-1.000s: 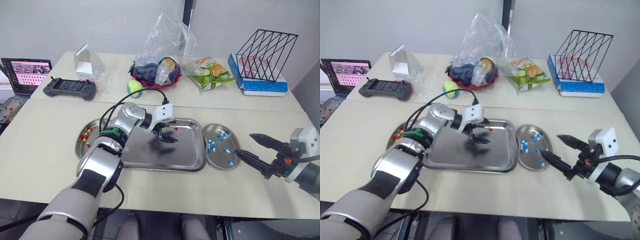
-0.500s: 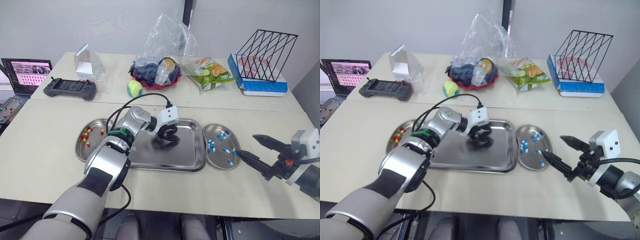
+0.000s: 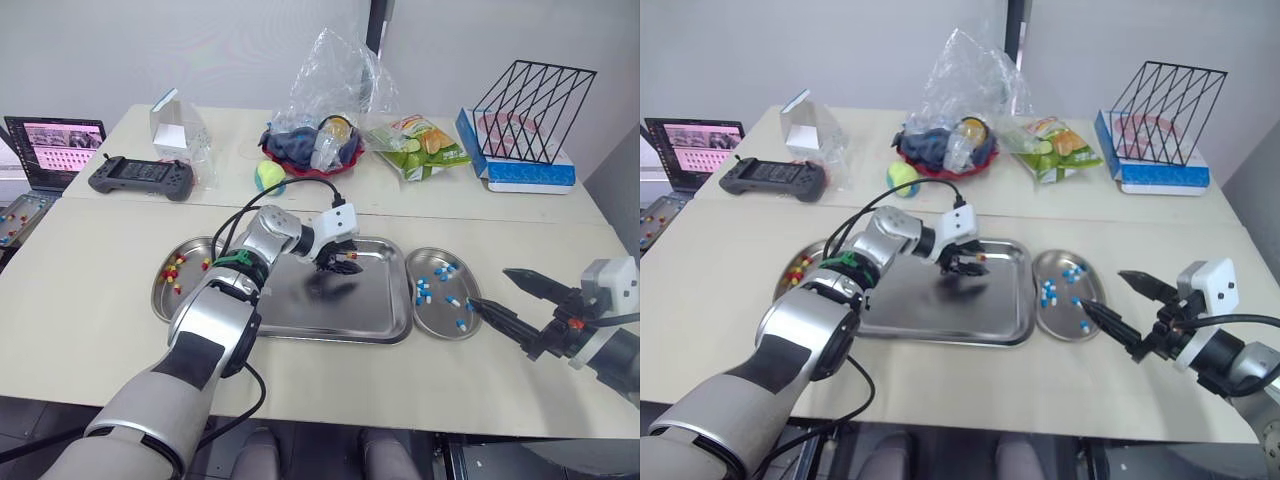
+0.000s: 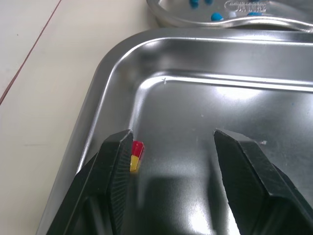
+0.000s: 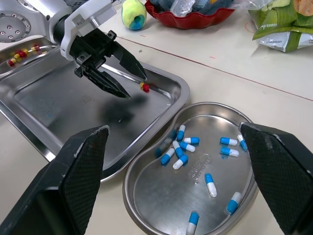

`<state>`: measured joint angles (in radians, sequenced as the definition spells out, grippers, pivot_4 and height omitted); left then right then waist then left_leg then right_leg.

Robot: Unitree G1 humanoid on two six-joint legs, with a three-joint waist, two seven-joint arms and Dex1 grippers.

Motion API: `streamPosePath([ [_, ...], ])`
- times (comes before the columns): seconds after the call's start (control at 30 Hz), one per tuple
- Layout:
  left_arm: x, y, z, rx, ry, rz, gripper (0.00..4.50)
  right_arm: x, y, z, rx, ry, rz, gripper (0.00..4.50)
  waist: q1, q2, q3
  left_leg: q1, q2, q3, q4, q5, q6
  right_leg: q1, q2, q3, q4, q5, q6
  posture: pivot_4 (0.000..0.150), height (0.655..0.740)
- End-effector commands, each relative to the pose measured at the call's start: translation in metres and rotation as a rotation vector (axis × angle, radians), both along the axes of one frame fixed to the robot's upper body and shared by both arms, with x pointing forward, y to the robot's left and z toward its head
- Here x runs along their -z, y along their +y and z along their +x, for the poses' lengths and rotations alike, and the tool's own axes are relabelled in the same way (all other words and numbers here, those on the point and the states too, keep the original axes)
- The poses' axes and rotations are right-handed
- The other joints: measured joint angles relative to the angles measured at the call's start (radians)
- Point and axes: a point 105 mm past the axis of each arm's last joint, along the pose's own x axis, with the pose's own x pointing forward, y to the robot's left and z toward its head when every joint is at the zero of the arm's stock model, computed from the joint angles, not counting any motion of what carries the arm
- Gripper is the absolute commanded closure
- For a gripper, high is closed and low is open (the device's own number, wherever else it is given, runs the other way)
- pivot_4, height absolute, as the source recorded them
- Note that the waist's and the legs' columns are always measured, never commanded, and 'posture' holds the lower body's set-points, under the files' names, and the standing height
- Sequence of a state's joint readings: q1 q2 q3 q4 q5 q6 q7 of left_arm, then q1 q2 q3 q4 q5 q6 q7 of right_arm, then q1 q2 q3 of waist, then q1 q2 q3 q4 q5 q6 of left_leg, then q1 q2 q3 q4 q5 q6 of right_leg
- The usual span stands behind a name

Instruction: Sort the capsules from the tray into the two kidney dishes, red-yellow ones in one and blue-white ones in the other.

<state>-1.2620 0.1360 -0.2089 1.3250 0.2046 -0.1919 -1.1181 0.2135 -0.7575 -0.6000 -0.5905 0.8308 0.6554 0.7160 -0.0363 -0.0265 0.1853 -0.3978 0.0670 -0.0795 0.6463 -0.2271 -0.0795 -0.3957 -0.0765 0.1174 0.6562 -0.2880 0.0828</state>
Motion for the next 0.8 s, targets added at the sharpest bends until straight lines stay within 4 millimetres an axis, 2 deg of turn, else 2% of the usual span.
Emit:
streamPosePath([
  [0.03, -0.006, -0.007, 0.003, -0.015, -0.042, -0.004, 1.78, -0.006, 0.001, -0.001, -0.005, -0.033, -0.011, 0.00, 0.000, 0.000, 0.000, 0.000, 0.000, 0.000, 0.000, 0.000, 0.000, 0.000, 0.000, 0.000, 0.000, 0.000, 0.000, 0.150, 0.7289],
  [0.17, -0.005, -0.012, 0.005, -0.041, -0.049, -0.013, 1.78, -0.005, 0.000, -0.004, 0.009, -0.031, -0.012, 0.00, 0.001, 0.000, 0.000, 0.000, 0.000, 0.000, 0.000, 0.000, 0.000, 0.001, 0.000, 0.000, 0.000, 0.000, 0.000, 0.150, 0.7289],
  [0.5, 0.008, -0.006, 0.010, -0.111, -0.044, 0.059, 1.78, -0.007, 0.002, -0.002, 0.015, -0.041, -0.015, 0.00, 0.001, 0.000, 0.000, 0.002, -0.001, -0.001, 0.000, 0.000, 0.000, 0.004, 0.000, 0.000, -0.001, 0.000, 0.001, 0.150, 0.7289],
  [0.8, 0.016, -0.002, 0.003, -0.089, 0.039, 0.081, 1.78, -0.006, 0.003, -0.001, 0.014, -0.040, -0.020, 0.00, 0.000, 0.000, 0.000, 0.006, -0.001, -0.001, -0.001, 0.000, 0.000, 0.007, 0.000, 0.000, -0.001, -0.001, 0.001, 0.150, 0.7289],
])
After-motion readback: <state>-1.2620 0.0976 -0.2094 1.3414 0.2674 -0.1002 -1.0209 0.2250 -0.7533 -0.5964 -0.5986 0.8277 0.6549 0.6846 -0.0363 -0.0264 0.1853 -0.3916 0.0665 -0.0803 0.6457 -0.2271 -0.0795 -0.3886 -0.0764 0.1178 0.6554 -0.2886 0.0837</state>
